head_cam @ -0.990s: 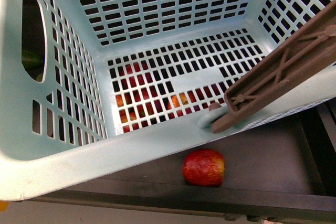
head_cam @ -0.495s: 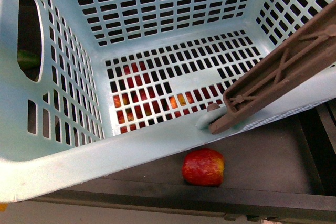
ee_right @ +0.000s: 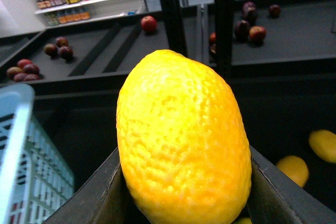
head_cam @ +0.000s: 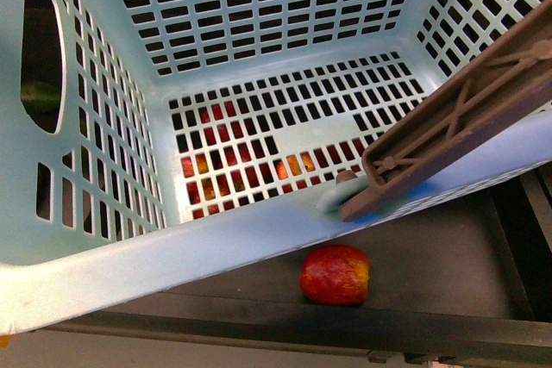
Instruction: Pick lemon and mango into basket
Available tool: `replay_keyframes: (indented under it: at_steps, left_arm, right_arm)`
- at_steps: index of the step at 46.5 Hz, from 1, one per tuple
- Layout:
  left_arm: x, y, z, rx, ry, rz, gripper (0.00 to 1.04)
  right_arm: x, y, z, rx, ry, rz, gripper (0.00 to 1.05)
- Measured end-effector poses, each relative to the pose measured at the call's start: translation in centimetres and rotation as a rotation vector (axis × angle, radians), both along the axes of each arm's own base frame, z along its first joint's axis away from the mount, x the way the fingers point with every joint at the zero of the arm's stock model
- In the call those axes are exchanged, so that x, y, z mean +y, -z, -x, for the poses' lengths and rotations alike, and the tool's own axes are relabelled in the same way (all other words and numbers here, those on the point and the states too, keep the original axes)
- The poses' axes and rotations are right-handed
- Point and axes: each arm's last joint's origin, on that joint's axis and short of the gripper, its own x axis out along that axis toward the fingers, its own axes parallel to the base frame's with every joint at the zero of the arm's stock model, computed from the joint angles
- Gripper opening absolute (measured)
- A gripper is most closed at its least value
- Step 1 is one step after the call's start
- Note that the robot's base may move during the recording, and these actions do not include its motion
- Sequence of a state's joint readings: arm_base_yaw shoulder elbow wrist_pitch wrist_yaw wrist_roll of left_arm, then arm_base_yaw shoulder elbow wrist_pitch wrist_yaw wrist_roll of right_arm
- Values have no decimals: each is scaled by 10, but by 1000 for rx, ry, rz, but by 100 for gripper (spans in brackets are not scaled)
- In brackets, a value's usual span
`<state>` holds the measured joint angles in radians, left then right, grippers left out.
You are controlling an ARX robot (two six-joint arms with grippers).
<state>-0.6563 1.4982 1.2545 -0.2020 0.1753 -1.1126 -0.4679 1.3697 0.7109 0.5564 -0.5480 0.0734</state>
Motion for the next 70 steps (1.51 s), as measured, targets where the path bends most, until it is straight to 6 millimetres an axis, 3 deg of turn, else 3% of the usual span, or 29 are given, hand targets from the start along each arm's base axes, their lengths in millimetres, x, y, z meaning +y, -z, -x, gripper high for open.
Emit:
replay_keyframes:
  at_steps: [6, 21, 36, 44, 46, 55, 57, 65, 70]
  left_arm:
    - [0, 0, 0, 0, 1, 0, 7]
    - [0, 0, 0, 0, 0, 0, 7]
    - [0, 0, 0, 0, 1, 0, 7]
    - [0, 0, 0, 1, 2, 1, 7]
    - [0, 0, 0, 2, 3, 2, 7]
    - [0, 0, 0, 0, -2, 0, 7]
    - [0, 0, 0, 0, -1, 0, 7]
    - [0, 0, 0, 1, 1, 1, 7]
    - [0, 0, 0, 1, 0, 1, 7]
  right_arm:
    - [30, -11, -5, -33, -64, -1, 51]
    - [108, -13, -18, -37, -161, 17, 51]
    - [152, -4, -23, -15, -218, 26, 50]
    - [159, 10, -32, 18, -187, 28, 50]
    - [160, 14, -33, 25, -182, 26, 54]
    - [162, 14, -28, 38, -140, 19, 91]
    - [158, 7, -24, 25, -111, 20, 97]
    - [137, -23, 7, -58, -6, 30, 96]
    - [114, -33, 41, -98, 189, 45, 96]
